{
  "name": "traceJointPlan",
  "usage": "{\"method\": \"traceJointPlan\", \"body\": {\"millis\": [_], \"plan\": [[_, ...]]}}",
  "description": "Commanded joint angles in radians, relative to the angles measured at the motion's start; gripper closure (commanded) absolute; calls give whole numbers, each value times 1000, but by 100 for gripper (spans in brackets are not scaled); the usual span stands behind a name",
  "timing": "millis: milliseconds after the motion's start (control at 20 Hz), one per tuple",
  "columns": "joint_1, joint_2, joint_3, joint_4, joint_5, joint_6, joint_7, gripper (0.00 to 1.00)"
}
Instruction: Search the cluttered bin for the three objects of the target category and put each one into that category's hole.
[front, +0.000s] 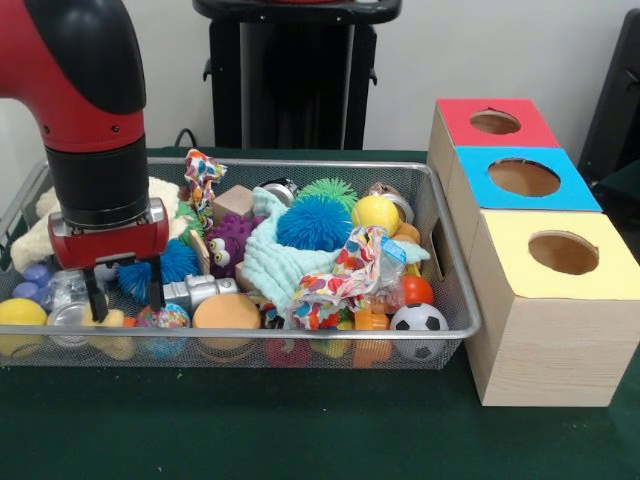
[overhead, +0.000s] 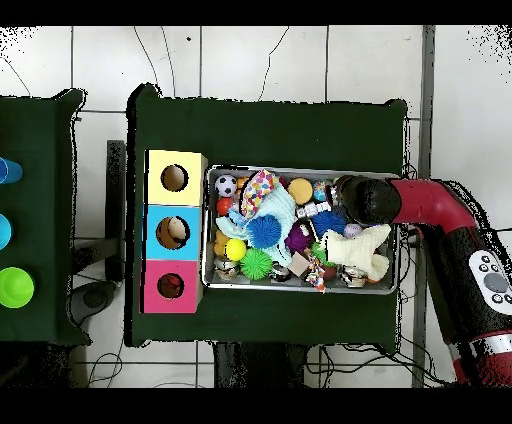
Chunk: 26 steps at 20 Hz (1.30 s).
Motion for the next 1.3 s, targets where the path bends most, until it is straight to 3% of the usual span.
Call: {"method": "traceJointPlan", "body": {"millis": [50,600,1300], "plan": [[-40,70,-36,-27,-100,0,-293,0],[-62,68,-16,-54,-109,3,-349,0],[-64,92,-4,-59,-91,2,-320,0]]}}
